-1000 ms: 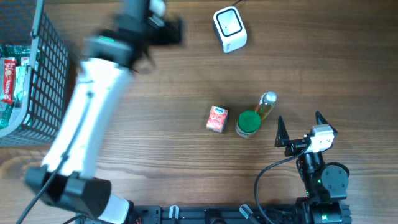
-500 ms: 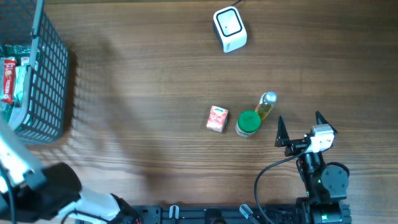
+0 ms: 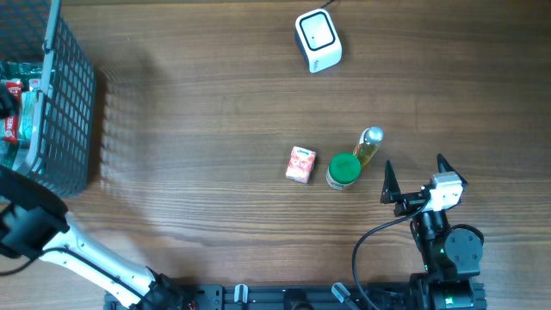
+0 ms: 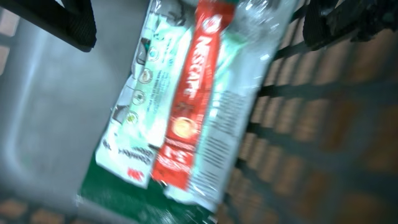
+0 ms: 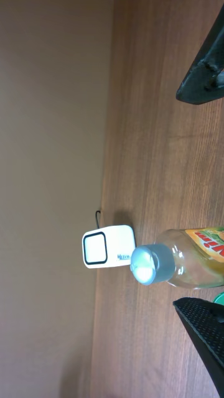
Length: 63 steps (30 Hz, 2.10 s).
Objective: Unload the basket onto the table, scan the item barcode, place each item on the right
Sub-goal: 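Reach the left gripper back into the basket toward the Nescafe sachets, then pull the 3M gloves bag with sachets out and lay it on the table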
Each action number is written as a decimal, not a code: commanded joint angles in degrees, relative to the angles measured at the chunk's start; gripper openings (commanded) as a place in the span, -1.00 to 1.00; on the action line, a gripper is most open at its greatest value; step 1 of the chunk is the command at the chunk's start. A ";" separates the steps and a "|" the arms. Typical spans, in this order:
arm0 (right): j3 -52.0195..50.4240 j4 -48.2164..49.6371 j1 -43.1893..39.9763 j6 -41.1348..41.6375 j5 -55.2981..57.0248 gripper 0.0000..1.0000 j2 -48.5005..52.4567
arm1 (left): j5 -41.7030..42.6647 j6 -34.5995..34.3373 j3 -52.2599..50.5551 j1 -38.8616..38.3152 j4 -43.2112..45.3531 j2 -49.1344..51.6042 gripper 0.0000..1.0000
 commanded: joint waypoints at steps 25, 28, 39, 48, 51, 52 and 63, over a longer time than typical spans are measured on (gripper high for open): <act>-0.04 0.11 -0.39 0.04 0.55 0.99 -0.22 | -0.20 12.11 0.15 -3.06 2.82 13.84 0.99; -0.04 0.11 -0.39 0.02 0.55 1.00 -0.22 | -0.96 11.39 0.15 -3.06 2.03 15.17 0.84; -0.04 0.13 -0.39 0.02 0.55 0.99 -0.22 | 0.57 7.87 0.20 -3.32 1.42 14.53 -0.42; -0.04 0.11 -0.39 0.04 0.55 0.99 -0.22 | 0.81 -4.42 0.20 -3.39 5.57 -1.03 -0.60; -0.04 0.11 -0.39 0.04 0.55 0.99 -0.22 | 0.81 -7.93 0.20 -3.39 6.91 -8.57 -0.60; -0.04 0.13 -0.39 0.07 0.55 0.99 -0.22 | 0.85 -8.63 0.20 -3.39 7.41 -11.87 -0.60; -0.04 0.11 -0.39 0.04 0.55 0.99 -0.22 | 1.66 -19.63 0.20 -10.32 5.44 -37.20 -0.59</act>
